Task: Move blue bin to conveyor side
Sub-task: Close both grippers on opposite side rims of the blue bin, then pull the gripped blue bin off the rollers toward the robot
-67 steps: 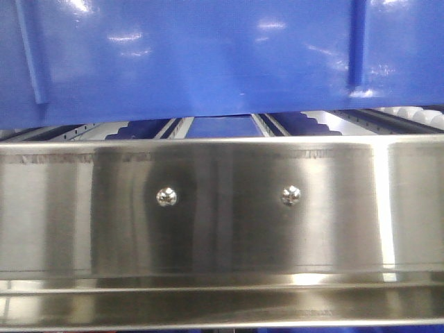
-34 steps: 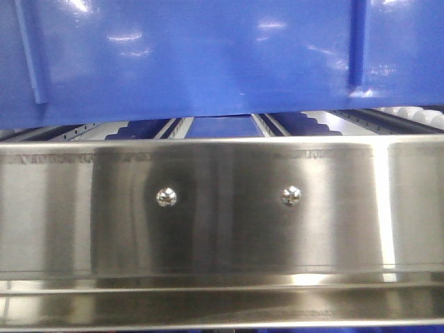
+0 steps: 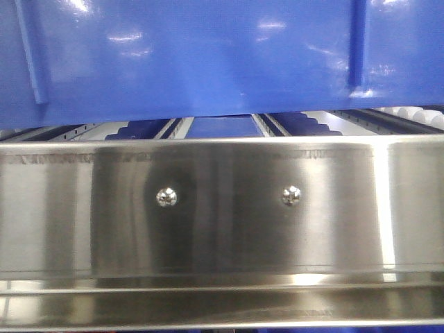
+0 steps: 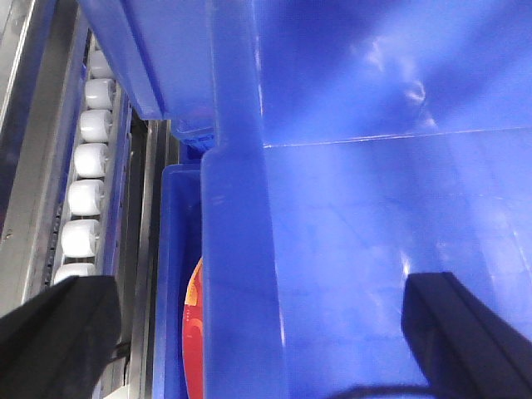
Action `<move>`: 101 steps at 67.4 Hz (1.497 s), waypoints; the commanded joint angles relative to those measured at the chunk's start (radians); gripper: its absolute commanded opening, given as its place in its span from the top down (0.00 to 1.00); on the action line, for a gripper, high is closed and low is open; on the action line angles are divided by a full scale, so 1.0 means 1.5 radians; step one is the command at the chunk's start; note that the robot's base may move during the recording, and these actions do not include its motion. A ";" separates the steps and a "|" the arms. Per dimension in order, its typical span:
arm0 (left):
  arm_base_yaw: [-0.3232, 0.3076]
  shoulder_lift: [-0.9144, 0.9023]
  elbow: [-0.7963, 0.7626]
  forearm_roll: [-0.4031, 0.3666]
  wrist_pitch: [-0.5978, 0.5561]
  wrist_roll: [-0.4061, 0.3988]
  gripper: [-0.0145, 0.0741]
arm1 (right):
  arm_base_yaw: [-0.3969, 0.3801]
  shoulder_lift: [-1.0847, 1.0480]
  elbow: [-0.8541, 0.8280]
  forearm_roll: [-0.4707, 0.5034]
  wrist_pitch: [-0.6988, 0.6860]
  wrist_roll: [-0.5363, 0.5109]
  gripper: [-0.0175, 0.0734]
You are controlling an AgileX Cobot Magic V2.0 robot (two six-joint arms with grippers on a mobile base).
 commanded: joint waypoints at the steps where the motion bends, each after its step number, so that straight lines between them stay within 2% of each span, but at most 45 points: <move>1: -0.001 -0.001 -0.001 -0.001 -0.006 -0.001 0.17 | 0.000 0.008 -0.005 -0.006 -0.008 0.001 0.20; 34: -0.001 -0.001 0.001 0.012 -0.006 -0.001 0.17 | 0.000 0.014 -0.005 -0.006 -0.008 0.001 0.20; 57: -0.001 0.001 0.051 0.018 -0.006 -0.001 0.17 | 0.000 0.014 -0.005 -0.006 -0.008 0.001 0.20; 91: -0.001 0.013 0.052 0.012 -0.006 -0.001 0.18 | 0.000 0.014 -0.005 -0.006 -0.008 0.001 0.20; 98: -0.001 0.018 0.052 0.011 -0.006 -0.001 0.23 | 0.000 0.014 -0.005 -0.006 -0.008 0.001 0.26; 101: -0.001 0.019 0.054 0.007 -0.006 -0.001 0.28 | 0.000 0.014 -0.005 -0.006 -0.008 0.001 0.33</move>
